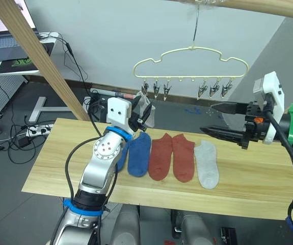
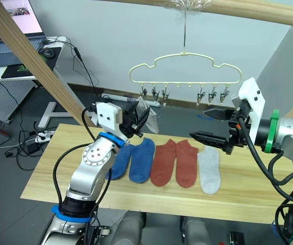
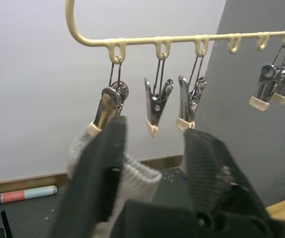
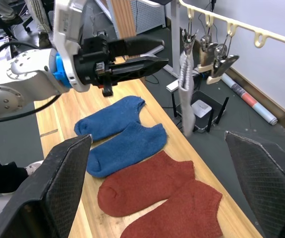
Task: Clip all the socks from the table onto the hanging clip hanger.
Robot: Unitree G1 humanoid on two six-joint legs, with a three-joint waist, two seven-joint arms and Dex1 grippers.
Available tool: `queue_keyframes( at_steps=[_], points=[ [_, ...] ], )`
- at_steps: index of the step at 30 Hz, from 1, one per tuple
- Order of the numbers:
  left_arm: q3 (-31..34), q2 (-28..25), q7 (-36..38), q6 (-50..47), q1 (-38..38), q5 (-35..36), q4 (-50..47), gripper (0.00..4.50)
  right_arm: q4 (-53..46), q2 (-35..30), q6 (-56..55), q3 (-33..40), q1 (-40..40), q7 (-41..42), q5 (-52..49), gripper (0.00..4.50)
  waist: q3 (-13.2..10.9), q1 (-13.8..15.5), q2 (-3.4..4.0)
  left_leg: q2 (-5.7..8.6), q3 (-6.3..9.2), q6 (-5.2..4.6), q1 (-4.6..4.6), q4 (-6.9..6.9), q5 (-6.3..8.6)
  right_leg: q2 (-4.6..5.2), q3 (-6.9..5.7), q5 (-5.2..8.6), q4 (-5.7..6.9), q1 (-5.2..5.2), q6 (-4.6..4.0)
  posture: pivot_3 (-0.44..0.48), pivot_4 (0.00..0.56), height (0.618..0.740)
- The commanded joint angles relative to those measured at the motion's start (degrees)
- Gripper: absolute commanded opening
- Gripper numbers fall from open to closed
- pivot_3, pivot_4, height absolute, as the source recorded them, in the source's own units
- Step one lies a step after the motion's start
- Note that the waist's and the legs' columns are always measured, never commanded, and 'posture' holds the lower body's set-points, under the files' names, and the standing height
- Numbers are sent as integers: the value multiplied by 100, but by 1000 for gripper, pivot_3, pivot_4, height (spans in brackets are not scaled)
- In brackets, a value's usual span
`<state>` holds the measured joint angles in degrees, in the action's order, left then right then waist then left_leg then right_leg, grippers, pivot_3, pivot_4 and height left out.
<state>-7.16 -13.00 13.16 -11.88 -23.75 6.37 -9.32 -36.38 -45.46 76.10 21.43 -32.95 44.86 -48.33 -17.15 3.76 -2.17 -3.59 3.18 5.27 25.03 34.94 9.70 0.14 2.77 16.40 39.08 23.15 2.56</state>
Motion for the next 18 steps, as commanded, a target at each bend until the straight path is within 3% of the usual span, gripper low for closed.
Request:
queue_keyframes(
  at_steps=[1, 17, 18],
  points=[
    [15, 187, -28, 58, -191, -35, -16, 1346, -243, -175, 14, 273, 2, -174, -329, 4500, 0, -7, 0, 0, 0, 0, 0, 0, 0, 0, 0, 0, 0, 0, 0, 55, 231, 740],
    [283, 740, -390, 154, -954, -276, 1070, 1346, -373, -608, -33, 596, 302, -1175, -1498, 4500, 0, -315, 0, 2, 1, -2, 4, 7, -1, 0, 1, -1, 3, -1, 2, -26, 241, 740],
    [307, 760, -353, 107, -960, -216, 1072, 1518, -370, -637, -58, 599, 329, -1223, -1554, 4500, 0, -337, 0, 2, 2, -2, 4, 7, -1, 0, 1, -1, 3, -1, 2, -26, 241, 740]
  ],
)
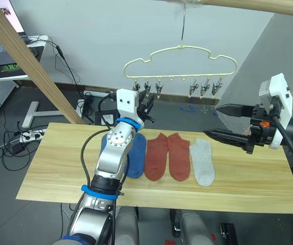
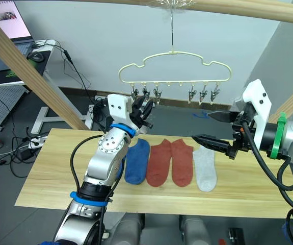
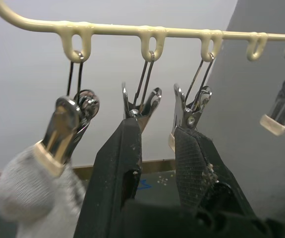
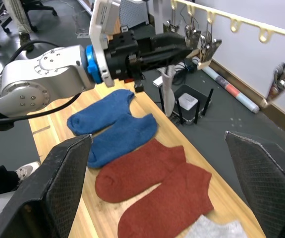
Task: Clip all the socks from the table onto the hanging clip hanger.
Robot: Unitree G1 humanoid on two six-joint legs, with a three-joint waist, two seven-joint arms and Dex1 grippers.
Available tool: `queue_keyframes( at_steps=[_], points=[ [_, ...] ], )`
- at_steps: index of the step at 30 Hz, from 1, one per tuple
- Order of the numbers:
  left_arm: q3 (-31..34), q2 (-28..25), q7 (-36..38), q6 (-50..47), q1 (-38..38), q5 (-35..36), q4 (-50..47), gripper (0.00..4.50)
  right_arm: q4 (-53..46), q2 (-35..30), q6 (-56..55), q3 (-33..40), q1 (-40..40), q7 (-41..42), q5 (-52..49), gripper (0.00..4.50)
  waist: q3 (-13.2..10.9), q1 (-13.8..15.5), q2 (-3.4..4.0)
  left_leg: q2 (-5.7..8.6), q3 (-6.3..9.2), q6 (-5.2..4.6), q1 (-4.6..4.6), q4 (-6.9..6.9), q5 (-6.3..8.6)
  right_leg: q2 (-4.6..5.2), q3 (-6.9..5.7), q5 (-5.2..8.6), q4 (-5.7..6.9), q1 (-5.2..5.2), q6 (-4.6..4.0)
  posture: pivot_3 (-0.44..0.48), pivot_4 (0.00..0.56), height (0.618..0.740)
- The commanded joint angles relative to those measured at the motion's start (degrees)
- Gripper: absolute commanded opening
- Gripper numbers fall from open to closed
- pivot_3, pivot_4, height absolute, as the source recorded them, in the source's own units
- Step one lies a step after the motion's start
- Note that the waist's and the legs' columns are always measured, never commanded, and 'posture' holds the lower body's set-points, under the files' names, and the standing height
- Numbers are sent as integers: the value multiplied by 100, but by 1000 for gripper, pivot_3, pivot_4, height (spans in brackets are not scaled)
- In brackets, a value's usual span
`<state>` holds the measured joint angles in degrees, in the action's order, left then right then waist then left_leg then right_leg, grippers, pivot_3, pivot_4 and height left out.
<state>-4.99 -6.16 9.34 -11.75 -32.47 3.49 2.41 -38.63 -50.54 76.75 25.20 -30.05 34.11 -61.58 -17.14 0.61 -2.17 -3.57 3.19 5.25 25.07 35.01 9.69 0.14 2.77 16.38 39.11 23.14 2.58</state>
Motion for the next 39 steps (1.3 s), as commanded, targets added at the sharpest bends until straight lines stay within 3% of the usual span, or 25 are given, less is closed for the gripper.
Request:
queue_keyframes(
  at_steps=[1, 6, 13, 17, 25, 39],
  points=[
    [111, 87, 67, 63, -88, 119, -108, 1731, -142, -162, -146, 224, 67, -199, -281, 4500, 0, -39, 0, 0, 0, 0, 0, 0, 0, 0, 0, 0, 0, 0, 0, -28, 242, 740],
    [158, 113, 57, -43, -29, 136, -249, 3085, -111, -286, -284, 206, 165, -395, -500, 4500, 0, -79, 0, 0, 0, 0, 0, 0, 0, 0, 1, 0, 1, 0, 0, -29, 243, 740],
    [233, 93, -35, 63, -208, 50, -18, 3085, -39, -429, -522, 103, 271, -566, -631, 4500, 0, -79, 0, 0, 0, -1, 0, 1, -1, 0, 1, 0, 1, 0, 1, -25, 237, 740],
    [311, 106, -42, 75, -240, 69, 27, 2231, -19, -490, -599, 80, 297, -659, -716, 4500, 0, -80, 0, 1, -1, -1, 0, 2, -1, 0, 2, 0, 1, 0, 1, -28, 240, 740],
    [346, 44, 134, 117, -24, 124, -238, 2231, 32, -651, -760, 58, 406, -785, -894, 4500, 0, -81, 0, 1, -1, -1, 1, 2, -1, 0, 3, 0, 1, 0, 1, -20, 238, 740],
    [408, 299, -154, 345, -507, 24, 373, 2231, 59, -856, -977, 2, 503, -986, -1155, 4500, 0, -83, 0, 2, 0, -4, 2, 8, -3, -1, 4, -2, 3, 0, 4, -39, 240, 740]
  ],
)
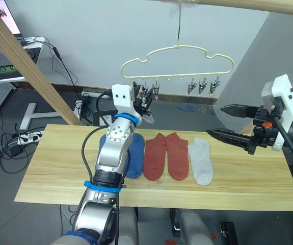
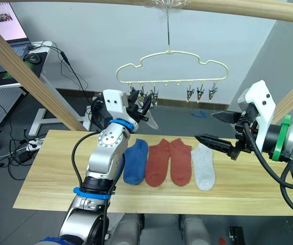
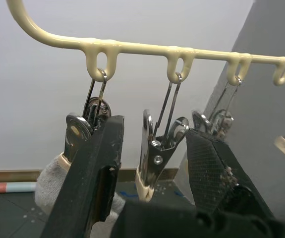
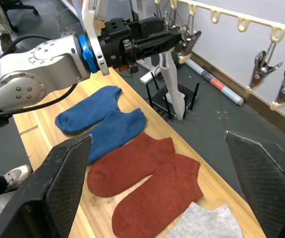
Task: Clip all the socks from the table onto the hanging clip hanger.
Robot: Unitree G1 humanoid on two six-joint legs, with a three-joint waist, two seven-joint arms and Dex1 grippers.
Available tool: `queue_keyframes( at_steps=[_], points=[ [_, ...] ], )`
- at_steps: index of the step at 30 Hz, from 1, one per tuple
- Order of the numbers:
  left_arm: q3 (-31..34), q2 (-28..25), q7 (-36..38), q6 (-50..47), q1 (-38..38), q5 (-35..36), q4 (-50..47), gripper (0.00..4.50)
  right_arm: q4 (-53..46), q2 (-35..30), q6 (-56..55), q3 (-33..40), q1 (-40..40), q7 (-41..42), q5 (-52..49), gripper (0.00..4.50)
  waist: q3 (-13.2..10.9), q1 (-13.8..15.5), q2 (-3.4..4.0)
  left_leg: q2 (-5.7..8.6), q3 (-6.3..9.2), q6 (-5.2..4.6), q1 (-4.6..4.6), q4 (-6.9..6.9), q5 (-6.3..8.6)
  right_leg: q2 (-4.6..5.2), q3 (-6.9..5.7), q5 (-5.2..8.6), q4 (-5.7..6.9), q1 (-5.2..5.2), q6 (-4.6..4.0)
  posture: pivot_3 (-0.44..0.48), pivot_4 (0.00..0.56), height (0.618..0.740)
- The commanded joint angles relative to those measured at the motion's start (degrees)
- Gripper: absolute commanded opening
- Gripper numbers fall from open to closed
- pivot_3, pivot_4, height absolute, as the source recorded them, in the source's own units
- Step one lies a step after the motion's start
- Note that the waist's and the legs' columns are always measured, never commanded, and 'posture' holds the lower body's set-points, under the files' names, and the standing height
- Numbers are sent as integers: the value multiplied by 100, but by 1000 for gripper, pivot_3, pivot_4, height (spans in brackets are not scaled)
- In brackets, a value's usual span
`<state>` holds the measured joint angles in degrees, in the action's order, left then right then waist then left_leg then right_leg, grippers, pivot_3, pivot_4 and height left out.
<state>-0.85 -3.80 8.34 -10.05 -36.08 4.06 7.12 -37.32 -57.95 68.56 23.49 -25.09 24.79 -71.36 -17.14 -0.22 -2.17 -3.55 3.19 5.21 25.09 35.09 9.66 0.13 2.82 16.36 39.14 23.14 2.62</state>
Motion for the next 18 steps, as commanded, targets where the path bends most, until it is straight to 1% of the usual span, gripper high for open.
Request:
queue_keyframes(
  at_steps=[1, 10, 18],
  points=[
    [-4, 74, -66, 191, -168, -34, -70, 2231, -58, -128, -172, 179, -3, -82, -210, 4500, 0, -4, 0, 0, 0, 0, 0, 0, 0, 0, 0, 0, 0, 0, 0, -39, 240, 740],
    [23, 130, -117, 270, -292, -48, 108, 2231, 115, -128, -366, 142, -194, -585, -536, 4500, 0, -11, 0, 1, 0, -1, 0, 1, -1, 0, 1, -1, 0, 0, 1, -49, 240, 740],
    [45, 153, -178, 313, -349, -36, 181, 2231, 126, -243, -468, 130, -125, -789, -753, 4500, 0, -12, 0, 0, 0, -1, 1, 0, -1, 0, 1, -1, 0, 0, 1, -51, 243, 740]
  ],
)
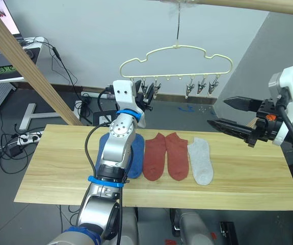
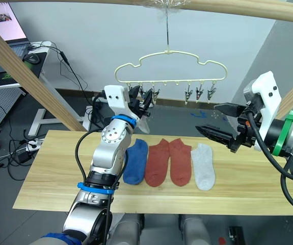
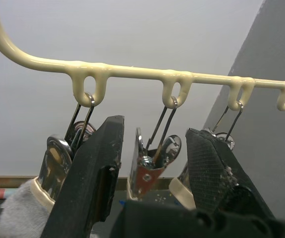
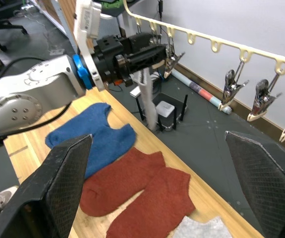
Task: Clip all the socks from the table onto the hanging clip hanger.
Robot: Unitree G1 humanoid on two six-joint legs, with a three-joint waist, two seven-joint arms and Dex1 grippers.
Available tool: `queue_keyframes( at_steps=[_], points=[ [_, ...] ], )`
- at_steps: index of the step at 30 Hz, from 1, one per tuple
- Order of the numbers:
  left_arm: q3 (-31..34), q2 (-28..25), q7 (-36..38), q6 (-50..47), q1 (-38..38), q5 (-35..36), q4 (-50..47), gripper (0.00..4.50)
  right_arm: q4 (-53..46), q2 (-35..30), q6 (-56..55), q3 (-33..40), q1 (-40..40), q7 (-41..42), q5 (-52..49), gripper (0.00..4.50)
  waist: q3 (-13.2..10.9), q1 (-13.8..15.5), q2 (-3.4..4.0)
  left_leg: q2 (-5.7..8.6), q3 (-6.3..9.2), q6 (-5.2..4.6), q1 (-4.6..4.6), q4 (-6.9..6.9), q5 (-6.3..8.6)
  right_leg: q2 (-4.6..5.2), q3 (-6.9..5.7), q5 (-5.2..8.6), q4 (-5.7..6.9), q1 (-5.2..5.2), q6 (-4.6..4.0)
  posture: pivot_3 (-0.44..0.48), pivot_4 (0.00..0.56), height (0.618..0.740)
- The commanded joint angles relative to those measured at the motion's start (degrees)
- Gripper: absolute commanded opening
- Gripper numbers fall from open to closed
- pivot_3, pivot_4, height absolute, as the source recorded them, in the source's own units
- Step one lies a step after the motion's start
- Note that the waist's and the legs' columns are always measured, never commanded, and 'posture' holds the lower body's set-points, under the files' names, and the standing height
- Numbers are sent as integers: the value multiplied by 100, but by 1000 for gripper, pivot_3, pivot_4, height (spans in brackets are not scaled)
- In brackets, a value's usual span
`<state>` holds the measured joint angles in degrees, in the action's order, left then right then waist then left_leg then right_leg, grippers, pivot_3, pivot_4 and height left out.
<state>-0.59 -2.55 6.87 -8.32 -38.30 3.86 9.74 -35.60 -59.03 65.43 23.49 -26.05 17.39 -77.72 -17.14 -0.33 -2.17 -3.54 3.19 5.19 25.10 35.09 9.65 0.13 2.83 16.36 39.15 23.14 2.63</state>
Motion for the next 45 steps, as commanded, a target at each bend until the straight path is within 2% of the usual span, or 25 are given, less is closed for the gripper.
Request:
queue_keyframes(
  at_steps=[1, 3, 6, 8, 10, 14, 16, 22, 28, 31, 38, 45],
  points=[
    [28, 30, -53, 153, -136, -24, -68, 2059, -46, -152, -165, 130, -12, -64, -132, 4500, 0, 0, 0, 0, 0, 0, 0, 0, 0, 0, 0, 0, 0, 0, 0, -51, 243, 740],
    [39, 33, -73, 158, -151, -26, -49, 1707, -48, -182, -185, 132, 21, -82, -153, 4500, 0, 0, 0, 0, 0, 0, 0, 0, 0, 0, 0, 0, 0, 0, 0, -51, 243, 740],
    [39, 39, -77, 152, -152, -31, -42, 804, -52, -213, -215, 133, 60, -104, -176, 4500, 0, -2, 0, 0, 0, 0, 0, 0, 0, 0, 0, -1, 0, 0, 1, -51, 243, 740],
    [41, 43, -83, 145, -162, -34, -25, 372, -45, -235, -237, 124, 73, -115, -188, 4500, 0, -2, 0, 0, 0, 0, 0, 0, 0, 0, 0, -1, 0, 0, 1, -55, 244, 740],
    [46, 45, -85, 128, -173, -28, -19, 145, -35, -250, -254, 110, 77, -134, -200, 4500, 0, -2, 0, 0, 0, 0, 0, 0, 0, 0, 0, -1, 0, 0, 1, -55, 244, 740],
    [75, 45, -54, 4, -191, 27, -67, 139, -2, -239, -227, -10, 110, -225, -122, 4500, 0, -3, 0, 0, 0, -1, 0, 0, 0, 0, 0, -1, 0, 0, 1, -49, 249, 740],
    [140, 11, -31, -115, -215, 90, -124, 139, 20, -266, -77, -340, 183, -353, 172, 4500, 0, -5, 0, 0, 0, -1, 0, 0, -1, 0, 0, -1, 0, 0, 1, -47, 252, 740],
    [413, -73, 199, -882, -295, 625, -548, 139, 376, 74, -165, -2064, 152, -483, 1930, 4500, -1, -46, 0, 0, -1, -2, -1, 1, -2, 0, 3, 0, 1, 1, 3, -21, 274, 740],
    [724, -133, 342, -1934, -416, 1339, -1003, 139, 1445, 703, -386, -3604, -321, -3, 3463, 4500, -4, -120, 3, 0, 1, -2, -1, 0, -2, -1, 2, 0, 3, 3, 3, 14, 284, 740],
    [811, -151, 332, -2251, -488, 1574, -1117, 139, 2156, 1033, -687, -4072, -572, 277, 4146, 4500, -5, -119, 3, -1, 2, -2, -1, -1, -2, -2, 0, 0, 2, 3, 4, 24, 285, 740],
    [756, -208, 270, -2474, -483, 1624, -1245, 139, 3859, 1598, -1530, -4846, -1096, 1064, 5594, 4500, -9, -113, 6, -1, 3, -2, 0, -3, -2, -1, -1, 0, -1, 4, 3, 47, 293, 740],
    [768, -242, 212, -2536, -459, 1609, -1317, 139, 5253, 2172, -2287, -4973, -1361, 1534, 6580, 4500, -12, -88, 5, 1, 3, -1, 0, -10, -2, 0, -2, 0, -2, 4, 2, 70, 298, 740]
  ],
)
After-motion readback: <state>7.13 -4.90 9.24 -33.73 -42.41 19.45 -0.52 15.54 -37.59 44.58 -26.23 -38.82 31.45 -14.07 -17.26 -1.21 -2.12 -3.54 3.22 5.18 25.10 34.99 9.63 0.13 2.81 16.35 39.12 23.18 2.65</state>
